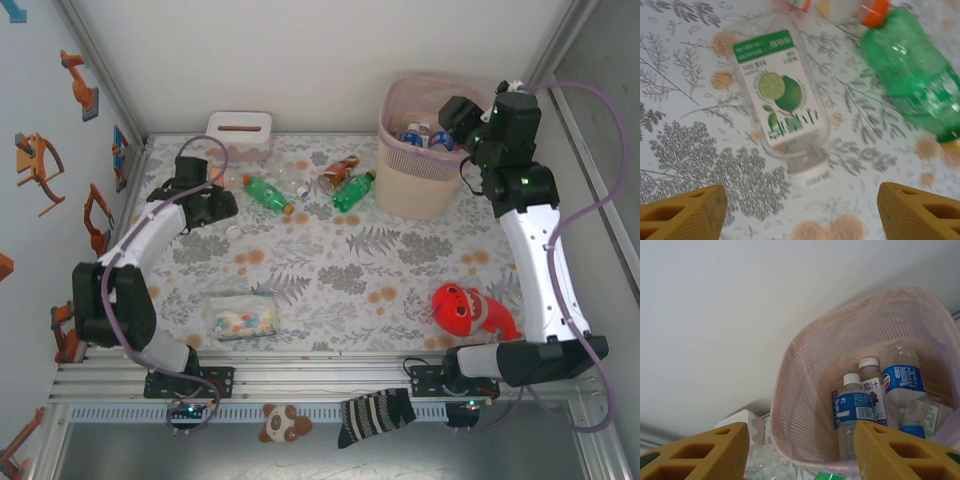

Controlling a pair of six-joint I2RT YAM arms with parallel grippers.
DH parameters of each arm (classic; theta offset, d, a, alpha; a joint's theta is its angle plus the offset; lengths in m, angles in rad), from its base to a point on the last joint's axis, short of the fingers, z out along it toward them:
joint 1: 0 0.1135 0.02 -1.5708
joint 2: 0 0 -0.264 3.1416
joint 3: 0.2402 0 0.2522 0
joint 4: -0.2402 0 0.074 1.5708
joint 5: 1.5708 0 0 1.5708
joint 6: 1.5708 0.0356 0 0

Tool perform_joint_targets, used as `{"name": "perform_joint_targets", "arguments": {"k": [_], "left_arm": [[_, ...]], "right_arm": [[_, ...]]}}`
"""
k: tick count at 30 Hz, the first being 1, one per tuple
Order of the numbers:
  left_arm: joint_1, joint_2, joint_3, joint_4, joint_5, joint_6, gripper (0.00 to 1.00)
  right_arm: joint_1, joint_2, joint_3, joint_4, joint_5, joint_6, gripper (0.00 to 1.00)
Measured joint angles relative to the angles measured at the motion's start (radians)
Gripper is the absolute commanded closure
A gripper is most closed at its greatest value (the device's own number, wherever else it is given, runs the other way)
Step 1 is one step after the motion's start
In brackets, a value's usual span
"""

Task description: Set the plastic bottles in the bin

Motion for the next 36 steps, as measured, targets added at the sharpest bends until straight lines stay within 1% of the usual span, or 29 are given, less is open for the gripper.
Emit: {"name": "perform_joint_targets", "arguments": {"k": [1, 2, 3, 4, 8, 15, 20, 29, 33, 36], "left_arm": [[0.008, 0.042, 0.035, -0.007, -0.005, -0.014, 0.06], [0.014, 0.074, 0.061, -0.010, -0.010, -0.027, 0.00], [0.020, 0.111, 0.090, -0.011, -0.013, -0.043, 0.03], [0.027, 0.146, 0.115, -0.014, -0.016, -0.063, 0.03], [0.043, 0.244, 0.166, -0.017, -0.010, -0.099, 0.00], [0.045, 0.360, 0.199, -0.017, 0.041, -0.141, 0.10], [0.045, 0.395, 0.200, -0.017, 0.068, -0.156, 0.18], [0.044, 0.373, 0.151, 0.022, 0.084, -0.164, 0.30], [0.043, 0.331, 0.104, 0.036, 0.086, -0.160, 0.35], [0.037, 0.288, 0.068, 0.040, 0.086, -0.151, 0.37]], "right_arm": [[0.000, -0.011, -0.004, -0.004, 0.003, -0.003, 0.42], [0.000, -0.021, -0.007, -0.008, 0.005, -0.006, 0.42], [0.000, -0.028, -0.010, -0.014, 0.006, -0.008, 0.42], [0.000, -0.034, -0.011, -0.019, 0.006, -0.009, 0.42], [0.000, -0.050, -0.014, -0.032, 0.016, -0.011, 0.42], [0.000, -0.082, -0.023, -0.054, 0.032, -0.019, 0.42], [0.000, -0.093, -0.034, -0.061, 0.039, -0.027, 0.43], [0.000, -0.097, -0.045, -0.069, 0.050, -0.029, 0.43], [0.000, -0.100, -0.045, -0.069, 0.050, -0.029, 0.44], [0.000, -0.104, -0.045, -0.069, 0.050, -0.029, 0.44]]}}
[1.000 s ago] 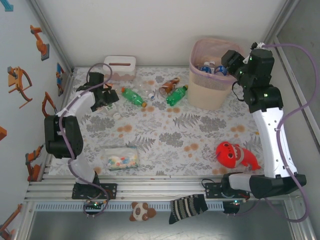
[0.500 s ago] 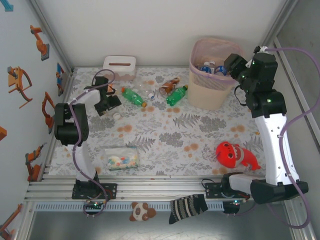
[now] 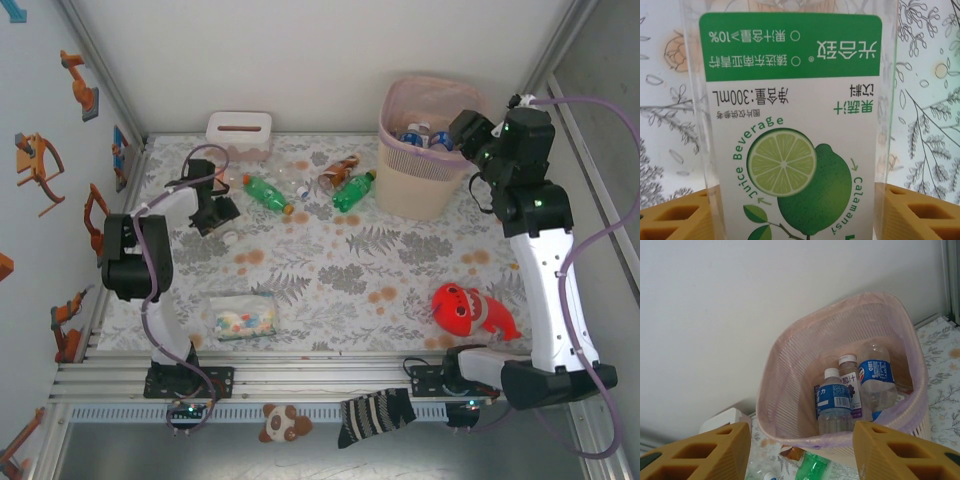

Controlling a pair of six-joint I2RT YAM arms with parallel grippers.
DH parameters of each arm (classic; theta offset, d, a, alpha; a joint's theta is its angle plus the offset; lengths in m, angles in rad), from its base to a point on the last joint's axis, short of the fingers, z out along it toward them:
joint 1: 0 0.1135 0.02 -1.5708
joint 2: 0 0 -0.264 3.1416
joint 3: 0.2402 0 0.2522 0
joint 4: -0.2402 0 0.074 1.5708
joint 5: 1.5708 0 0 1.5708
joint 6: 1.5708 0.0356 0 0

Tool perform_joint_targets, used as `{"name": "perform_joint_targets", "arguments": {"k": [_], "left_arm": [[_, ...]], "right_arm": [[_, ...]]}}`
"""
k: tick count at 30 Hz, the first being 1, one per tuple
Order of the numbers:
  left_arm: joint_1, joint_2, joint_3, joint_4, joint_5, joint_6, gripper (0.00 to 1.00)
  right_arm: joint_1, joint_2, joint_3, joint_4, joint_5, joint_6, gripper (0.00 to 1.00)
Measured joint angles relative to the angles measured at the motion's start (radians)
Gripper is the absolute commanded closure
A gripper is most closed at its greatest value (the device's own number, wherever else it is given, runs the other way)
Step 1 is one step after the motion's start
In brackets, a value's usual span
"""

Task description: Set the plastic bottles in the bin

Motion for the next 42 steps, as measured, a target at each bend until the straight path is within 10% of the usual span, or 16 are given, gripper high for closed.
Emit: {"name": "perform_joint_targets", "arguments": {"k": [24, 42], "left_arm": [[-0.147, -0.666, -0.208, 0.232, 0.377, 0.447, 0.47], [-0.322, -0.798, -0.202, 0.210, 0.503, 0.646, 0.46]], "right_arm": [[0.009, -0.037, -0.060, 0.135, -0.473, -0.079, 0.44], [0.314, 0.127, 0.118, 0.071, -0.582, -0.130, 0.32]]}}
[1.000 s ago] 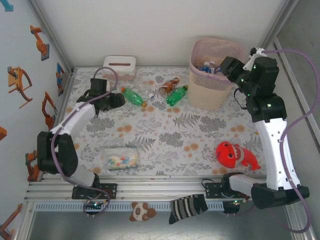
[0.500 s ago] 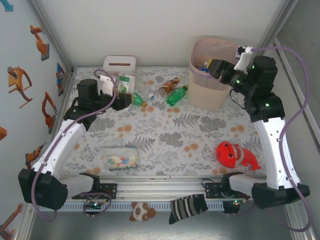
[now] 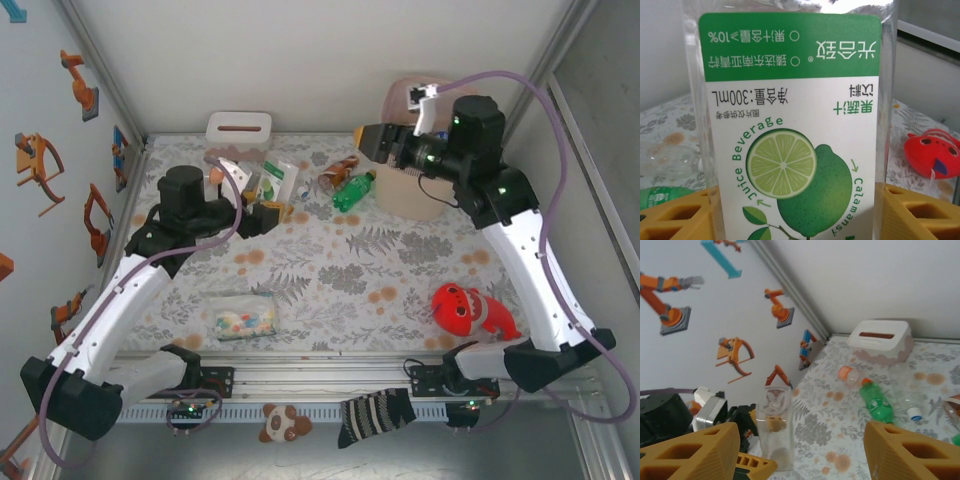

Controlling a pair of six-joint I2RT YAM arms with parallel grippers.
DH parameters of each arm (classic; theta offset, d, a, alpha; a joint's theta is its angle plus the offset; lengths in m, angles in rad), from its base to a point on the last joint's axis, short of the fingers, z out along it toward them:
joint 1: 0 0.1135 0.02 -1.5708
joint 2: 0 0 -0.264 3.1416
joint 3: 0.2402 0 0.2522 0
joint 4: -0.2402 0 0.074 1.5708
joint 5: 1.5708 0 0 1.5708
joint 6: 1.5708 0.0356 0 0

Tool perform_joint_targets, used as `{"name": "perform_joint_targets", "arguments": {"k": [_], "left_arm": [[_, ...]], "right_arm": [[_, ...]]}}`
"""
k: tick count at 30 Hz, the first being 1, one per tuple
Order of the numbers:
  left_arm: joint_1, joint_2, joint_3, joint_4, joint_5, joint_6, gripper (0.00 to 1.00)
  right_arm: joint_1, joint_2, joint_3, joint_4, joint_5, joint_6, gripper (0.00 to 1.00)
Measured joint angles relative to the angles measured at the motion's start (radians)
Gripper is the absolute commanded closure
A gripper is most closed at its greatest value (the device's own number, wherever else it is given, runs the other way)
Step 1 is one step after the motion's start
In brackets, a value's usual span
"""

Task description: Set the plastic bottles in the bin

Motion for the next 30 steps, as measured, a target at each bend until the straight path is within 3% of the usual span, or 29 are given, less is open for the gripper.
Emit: {"name": "perform_joint_targets", "arguments": {"k": [9, 19, 30], "left_arm": [[-0.118, 0.003, 0.071, -0.088, -0.081, 0.085, 0.46], [-0.155, 0.010, 0.081, -0.118, -0.120, 0.118, 0.47], [-0.171, 0.016, 0.087, -0.122, -0.134, 0.119, 0.47]], "right_arm": [[0.127, 0.110, 0.101, -0.111, 0.003, -0.103, 0.27], [0.201, 0.178, 0.105, -0.192, -0.010, -0.143, 0.28], [0.238, 0.228, 0.105, -0.212, -0.009, -0.122, 0.42]]}}
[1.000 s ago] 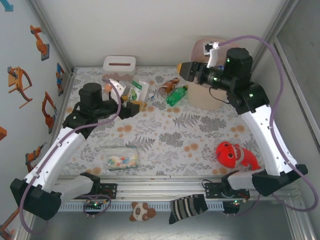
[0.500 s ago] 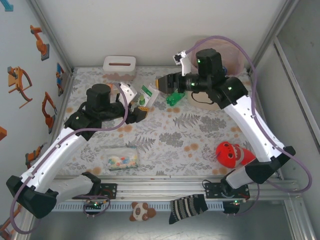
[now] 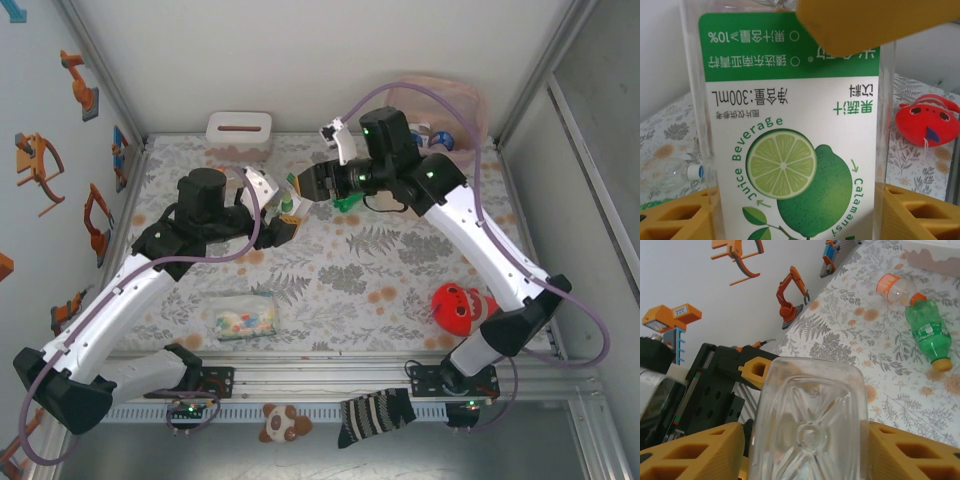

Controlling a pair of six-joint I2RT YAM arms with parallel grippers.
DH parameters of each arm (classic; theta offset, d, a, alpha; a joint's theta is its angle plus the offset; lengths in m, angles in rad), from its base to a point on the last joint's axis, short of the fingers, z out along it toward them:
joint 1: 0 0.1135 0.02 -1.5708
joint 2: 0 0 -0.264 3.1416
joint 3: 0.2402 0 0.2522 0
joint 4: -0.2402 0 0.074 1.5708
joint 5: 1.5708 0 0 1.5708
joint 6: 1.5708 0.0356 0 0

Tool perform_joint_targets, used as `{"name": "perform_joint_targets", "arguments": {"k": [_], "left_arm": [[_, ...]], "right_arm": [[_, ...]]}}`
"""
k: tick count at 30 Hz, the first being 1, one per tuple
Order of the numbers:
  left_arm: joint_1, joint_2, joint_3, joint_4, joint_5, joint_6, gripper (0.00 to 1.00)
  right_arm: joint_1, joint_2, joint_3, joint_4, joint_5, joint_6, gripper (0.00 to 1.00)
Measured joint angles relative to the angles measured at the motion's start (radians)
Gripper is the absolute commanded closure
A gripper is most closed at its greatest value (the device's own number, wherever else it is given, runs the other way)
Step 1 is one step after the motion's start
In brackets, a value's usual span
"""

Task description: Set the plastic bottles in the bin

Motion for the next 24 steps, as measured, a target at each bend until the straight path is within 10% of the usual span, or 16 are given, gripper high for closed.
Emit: {"name": "perform_joint_targets", "arguments": {"k": [24], "left_arm": [[-0.005, -0.109, -0.008, 0.037, -0.076, -0.023, 0.13]], "right_arm": [[-0.035, -0.023, 0.002, 0.026, 0.207, 0.023, 0.56]]}}
